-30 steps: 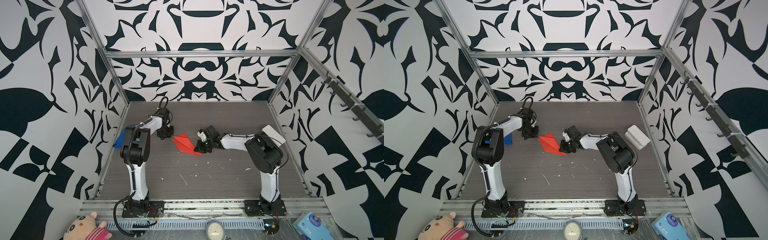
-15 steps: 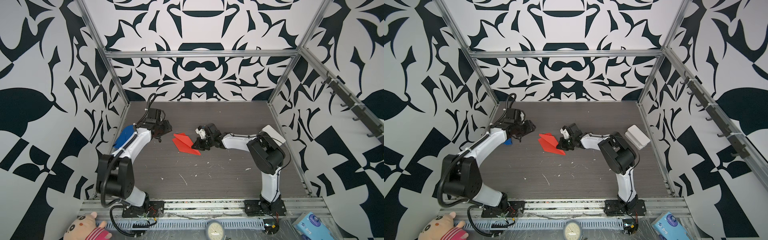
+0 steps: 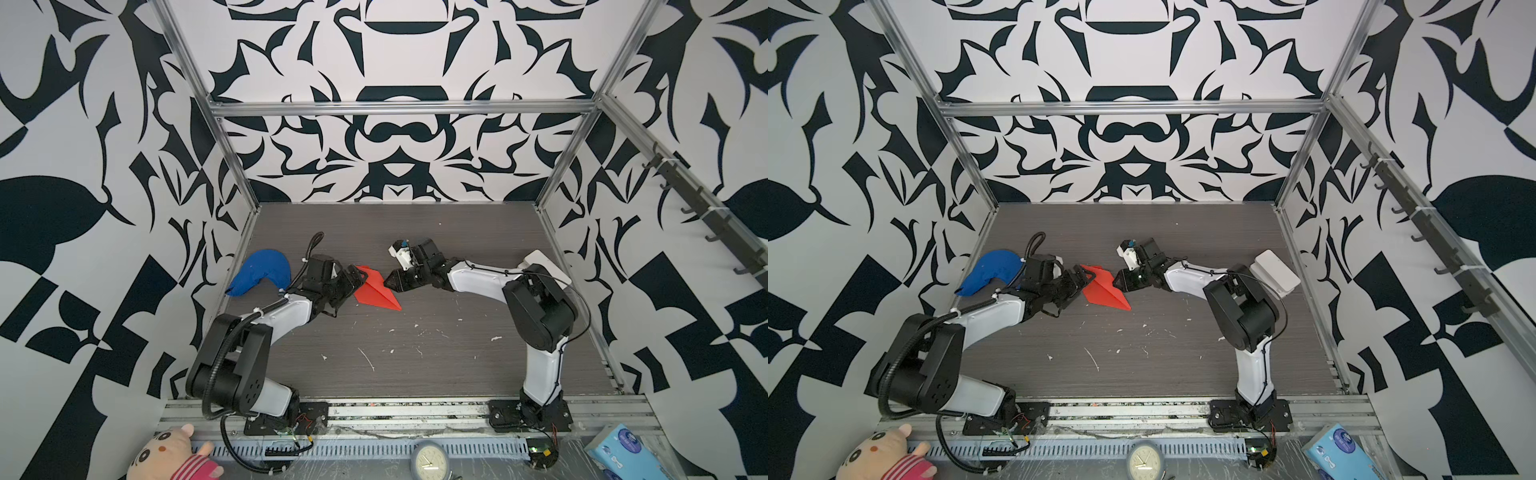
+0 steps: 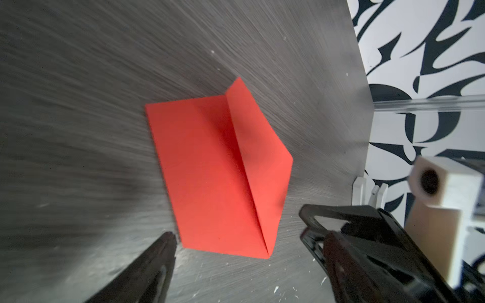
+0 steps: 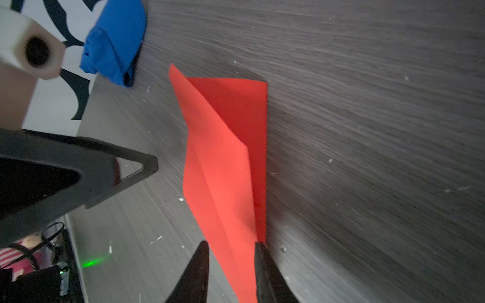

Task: Fold a paper plane with a square sheet of paper (pick it up from the middle)

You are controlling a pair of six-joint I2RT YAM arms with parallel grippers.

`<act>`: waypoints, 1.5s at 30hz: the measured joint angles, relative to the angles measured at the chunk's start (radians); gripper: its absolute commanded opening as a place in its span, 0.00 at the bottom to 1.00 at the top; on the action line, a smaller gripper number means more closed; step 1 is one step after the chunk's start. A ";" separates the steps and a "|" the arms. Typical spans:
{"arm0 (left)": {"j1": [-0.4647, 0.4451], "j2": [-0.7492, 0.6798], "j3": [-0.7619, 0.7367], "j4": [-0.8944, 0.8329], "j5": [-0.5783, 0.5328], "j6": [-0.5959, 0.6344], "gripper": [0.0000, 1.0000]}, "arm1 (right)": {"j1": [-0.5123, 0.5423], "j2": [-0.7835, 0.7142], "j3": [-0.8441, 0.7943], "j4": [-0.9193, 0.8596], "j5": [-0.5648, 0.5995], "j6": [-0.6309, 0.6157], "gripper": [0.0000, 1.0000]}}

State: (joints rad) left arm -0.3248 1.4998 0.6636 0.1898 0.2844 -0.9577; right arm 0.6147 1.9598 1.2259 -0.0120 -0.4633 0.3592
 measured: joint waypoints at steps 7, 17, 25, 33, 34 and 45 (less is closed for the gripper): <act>-0.003 0.180 0.044 0.109 0.063 0.000 0.56 | -0.025 0.021 0.001 0.001 0.008 0.018 0.32; -0.005 0.318 0.099 0.267 0.149 -0.012 0.12 | -0.044 -0.034 -0.063 0.058 0.012 0.070 0.30; -0.005 0.282 0.178 0.102 0.101 0.044 0.06 | -0.076 -0.179 -0.189 0.112 0.079 0.103 0.27; -0.076 0.145 0.583 -0.631 -0.278 0.287 0.07 | -0.097 -0.412 -0.336 0.120 0.292 0.097 0.34; -0.098 0.147 0.634 -0.708 -0.341 0.308 0.08 | -0.097 -0.437 -0.345 0.112 0.319 0.097 0.34; -0.294 0.487 1.050 -1.395 -0.955 0.344 0.07 | -0.112 -0.558 -0.396 0.048 0.506 0.114 0.31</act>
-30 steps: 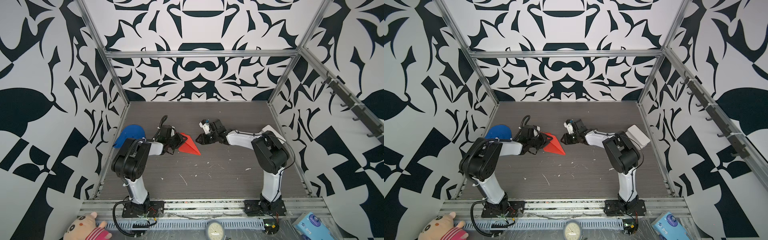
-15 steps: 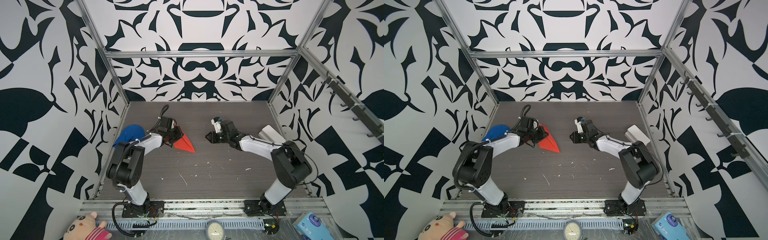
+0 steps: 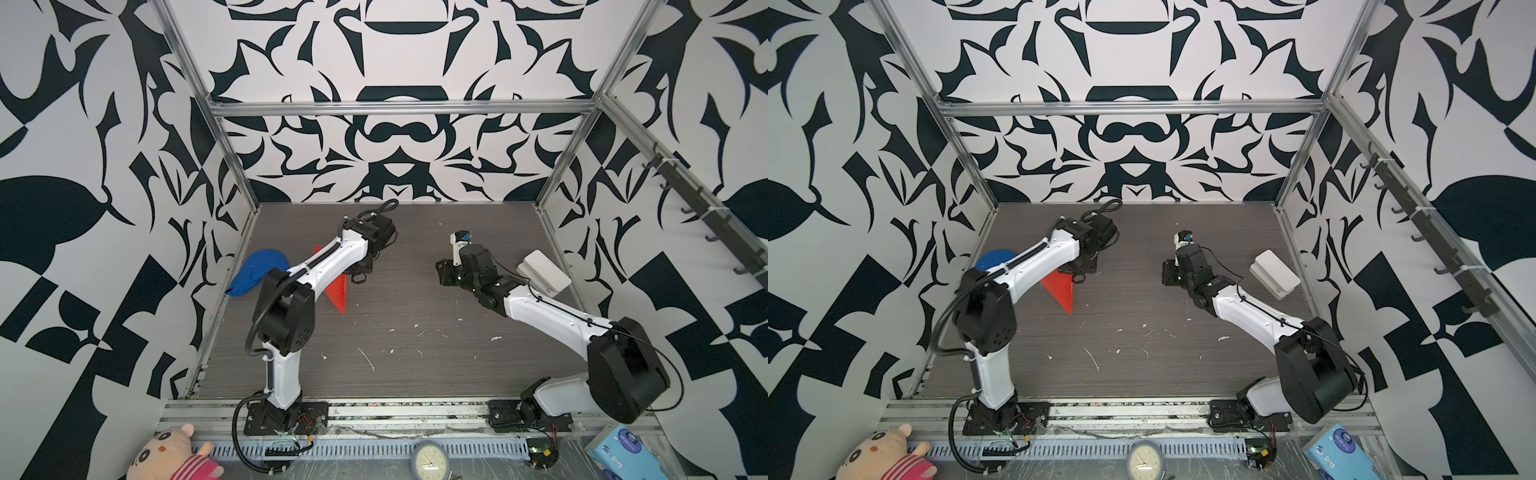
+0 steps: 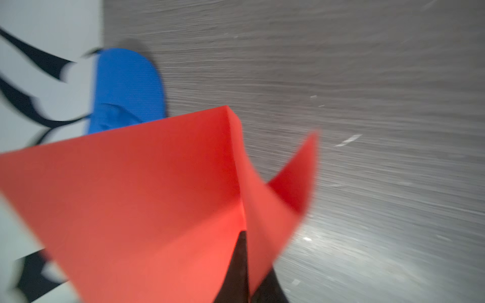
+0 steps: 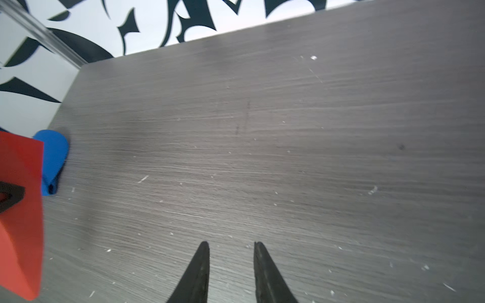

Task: Fold a paper plane with a square sheet of paper (pick it up from the middle)

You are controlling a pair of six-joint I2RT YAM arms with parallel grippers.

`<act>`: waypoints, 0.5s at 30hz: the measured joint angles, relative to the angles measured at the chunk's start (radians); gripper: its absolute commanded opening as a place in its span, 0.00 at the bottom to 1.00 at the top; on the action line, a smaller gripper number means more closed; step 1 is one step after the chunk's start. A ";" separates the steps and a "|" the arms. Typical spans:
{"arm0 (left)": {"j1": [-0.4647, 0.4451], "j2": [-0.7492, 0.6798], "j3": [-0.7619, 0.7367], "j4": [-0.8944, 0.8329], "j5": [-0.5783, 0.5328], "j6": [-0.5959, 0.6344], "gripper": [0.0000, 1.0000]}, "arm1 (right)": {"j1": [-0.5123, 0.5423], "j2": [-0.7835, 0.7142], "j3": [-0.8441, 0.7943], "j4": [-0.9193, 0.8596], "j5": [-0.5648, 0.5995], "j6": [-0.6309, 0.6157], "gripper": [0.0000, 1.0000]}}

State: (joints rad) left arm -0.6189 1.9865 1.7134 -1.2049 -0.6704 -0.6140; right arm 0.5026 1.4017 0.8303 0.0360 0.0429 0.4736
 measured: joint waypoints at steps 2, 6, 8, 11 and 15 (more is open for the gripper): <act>-0.016 0.087 0.057 -0.067 -0.063 -0.014 0.07 | -0.005 0.000 -0.011 -0.014 0.008 0.007 0.31; -0.047 0.259 0.173 -0.163 -0.156 -0.036 0.07 | -0.013 0.000 -0.020 -0.026 0.014 0.023 0.29; -0.062 0.331 0.214 -0.187 -0.180 -0.039 0.08 | -0.017 0.000 -0.020 -0.028 0.013 0.026 0.29; -0.083 0.417 0.262 -0.202 -0.198 -0.039 0.10 | -0.021 0.000 -0.021 -0.028 0.013 0.032 0.29; -0.106 0.487 0.303 -0.199 -0.192 -0.029 0.15 | -0.024 0.000 -0.024 -0.028 0.004 0.047 0.27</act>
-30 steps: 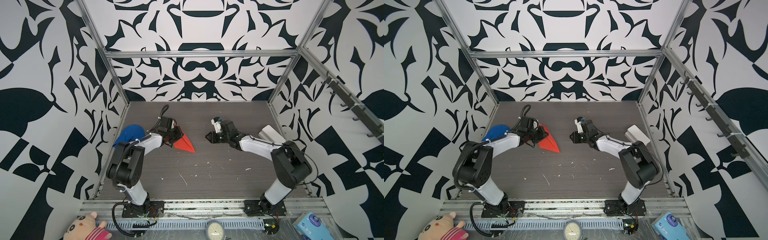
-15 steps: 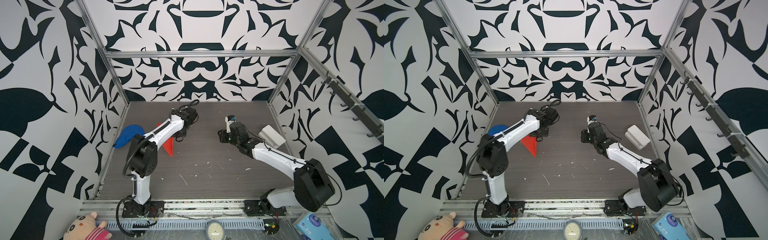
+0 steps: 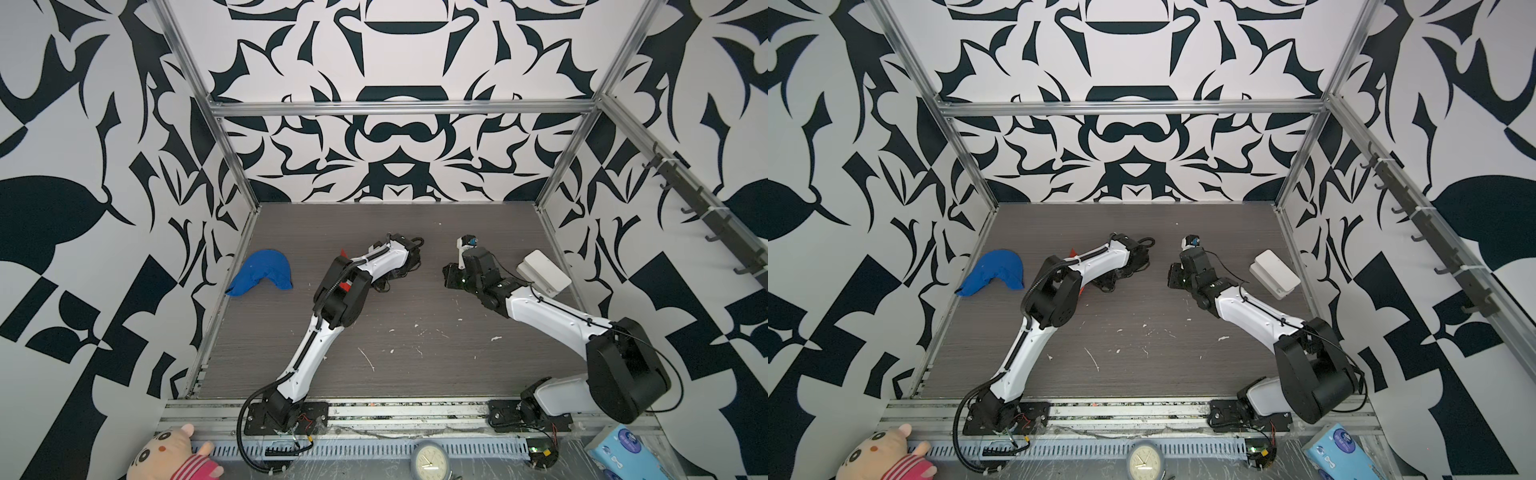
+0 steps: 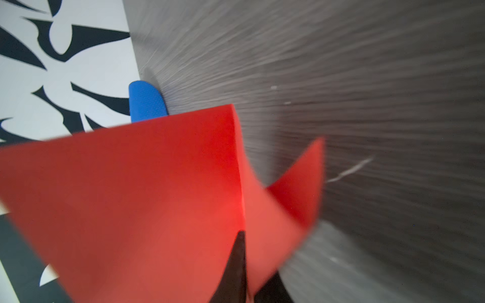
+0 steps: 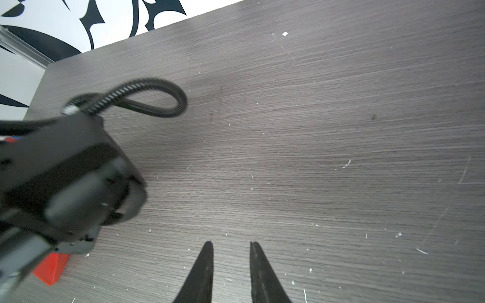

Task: Fold a paper plane with a square sheet of paper (pick it up from the middle)

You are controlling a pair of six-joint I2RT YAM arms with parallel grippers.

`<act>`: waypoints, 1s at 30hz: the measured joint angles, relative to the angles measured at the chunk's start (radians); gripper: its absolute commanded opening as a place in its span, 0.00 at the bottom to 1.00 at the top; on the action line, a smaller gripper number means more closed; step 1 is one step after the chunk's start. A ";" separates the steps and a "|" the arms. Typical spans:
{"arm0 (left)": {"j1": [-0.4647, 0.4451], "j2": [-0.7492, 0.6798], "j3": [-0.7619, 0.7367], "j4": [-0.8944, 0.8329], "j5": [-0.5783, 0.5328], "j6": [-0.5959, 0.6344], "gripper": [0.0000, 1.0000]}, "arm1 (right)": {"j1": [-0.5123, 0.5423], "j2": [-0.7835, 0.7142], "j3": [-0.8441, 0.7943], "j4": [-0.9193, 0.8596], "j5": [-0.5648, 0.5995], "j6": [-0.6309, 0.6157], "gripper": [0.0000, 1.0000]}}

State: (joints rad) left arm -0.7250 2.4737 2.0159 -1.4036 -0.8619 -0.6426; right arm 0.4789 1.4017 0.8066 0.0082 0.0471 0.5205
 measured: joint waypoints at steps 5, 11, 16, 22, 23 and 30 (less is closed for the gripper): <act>-0.020 0.016 0.011 0.035 0.054 0.017 0.24 | -0.002 0.002 -0.004 0.003 -0.016 0.018 0.26; -0.031 0.014 0.015 0.057 0.088 0.028 0.32 | -0.002 0.009 -0.004 0.003 -0.033 0.036 0.25; -0.030 -0.019 0.012 0.090 0.159 0.034 0.39 | -0.002 0.009 -0.004 0.004 -0.041 0.047 0.25; -0.051 -0.159 -0.090 0.266 0.401 0.025 0.48 | -0.002 0.015 -0.004 0.013 -0.043 0.058 0.25; -0.056 -0.193 -0.117 0.304 0.453 0.019 0.50 | -0.002 0.018 -0.004 0.013 -0.044 0.060 0.25; -0.045 -0.523 -0.383 0.612 0.758 -0.009 0.63 | -0.003 0.039 -0.004 0.037 -0.105 0.060 0.25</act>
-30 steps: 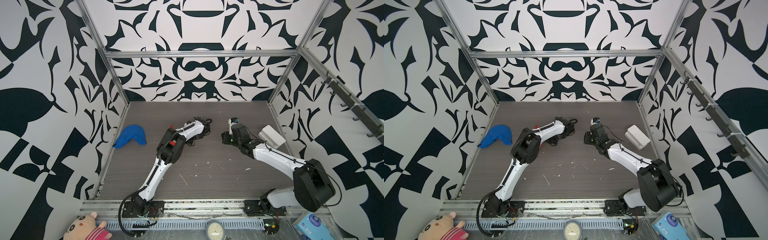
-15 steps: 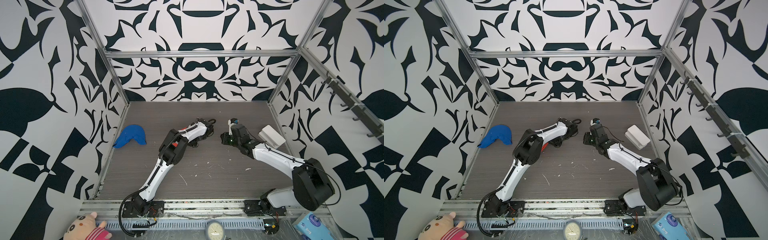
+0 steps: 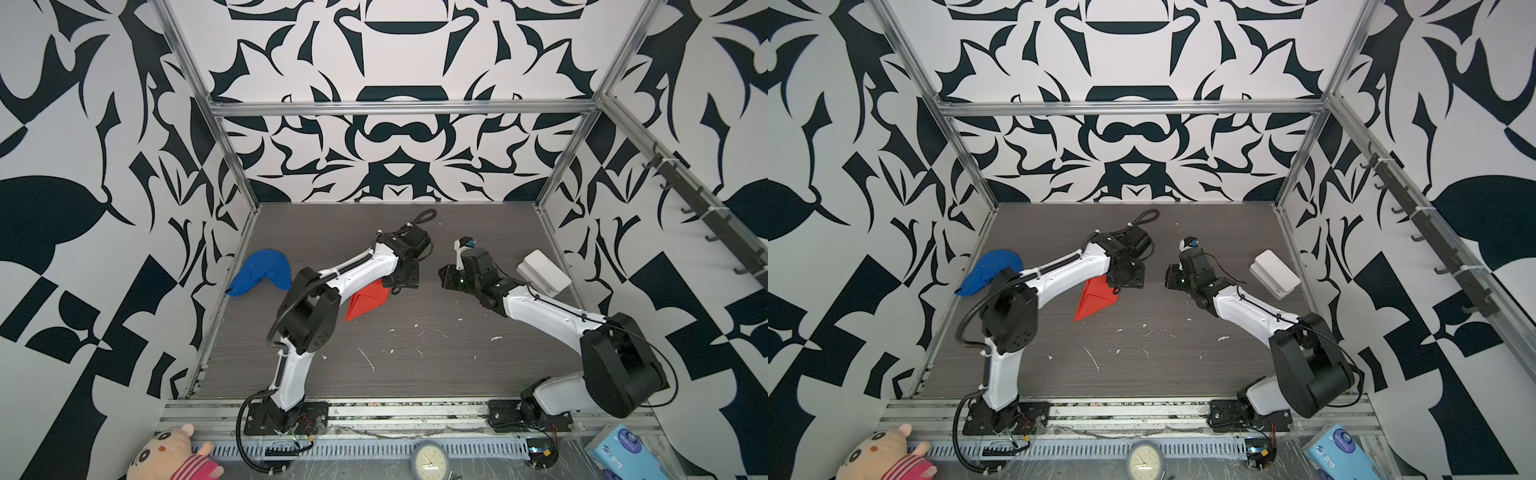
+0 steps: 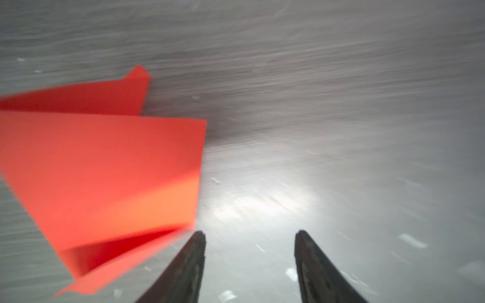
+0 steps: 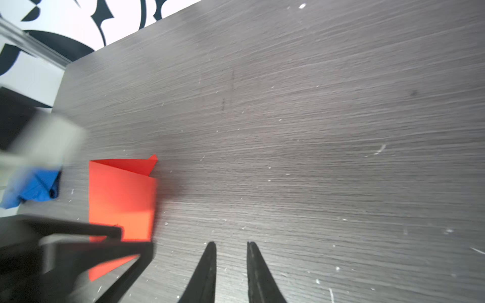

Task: Fold a paper plane with a square sheet of paper (pick it up from the middle)

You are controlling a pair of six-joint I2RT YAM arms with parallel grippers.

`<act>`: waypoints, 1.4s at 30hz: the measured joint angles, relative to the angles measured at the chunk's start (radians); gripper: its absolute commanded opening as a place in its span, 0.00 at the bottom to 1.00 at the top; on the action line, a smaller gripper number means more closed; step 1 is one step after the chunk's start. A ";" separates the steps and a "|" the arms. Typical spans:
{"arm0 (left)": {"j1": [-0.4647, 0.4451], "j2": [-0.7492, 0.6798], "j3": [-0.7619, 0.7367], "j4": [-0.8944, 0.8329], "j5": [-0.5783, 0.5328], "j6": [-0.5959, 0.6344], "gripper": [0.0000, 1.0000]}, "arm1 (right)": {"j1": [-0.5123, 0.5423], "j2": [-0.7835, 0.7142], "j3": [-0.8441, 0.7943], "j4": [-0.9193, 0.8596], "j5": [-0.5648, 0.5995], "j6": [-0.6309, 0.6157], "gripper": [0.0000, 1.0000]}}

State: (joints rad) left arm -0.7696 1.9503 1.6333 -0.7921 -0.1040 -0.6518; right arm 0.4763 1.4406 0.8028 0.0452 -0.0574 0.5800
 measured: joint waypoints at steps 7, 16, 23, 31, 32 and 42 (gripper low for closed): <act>0.259 -0.377 -0.431 0.351 0.206 -0.016 0.70 | -0.001 0.074 0.003 0.035 -0.134 0.000 0.27; 0.289 -0.386 -0.587 0.329 0.139 0.209 0.80 | 0.002 0.119 0.019 0.052 -0.197 0.023 0.27; 0.289 -0.262 -0.576 0.311 0.143 0.313 0.70 | 0.002 0.126 0.031 0.059 -0.205 0.030 0.26; 0.312 -0.192 -0.542 0.259 0.260 0.451 0.74 | 0.002 0.126 0.032 0.060 -0.205 0.031 0.26; 0.317 -0.190 -0.536 0.257 0.271 0.460 0.71 | 0.002 0.126 0.032 0.060 -0.205 0.031 0.25; 0.367 -0.172 -0.506 0.226 0.368 0.531 0.48 | 0.002 0.126 0.032 0.061 -0.204 0.037 0.24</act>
State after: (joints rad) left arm -0.4023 1.7782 1.1275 -0.5663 0.2642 -0.1207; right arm 0.4786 1.5661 0.8349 0.1066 -0.2619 0.6174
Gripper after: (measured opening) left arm 0.477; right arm 0.243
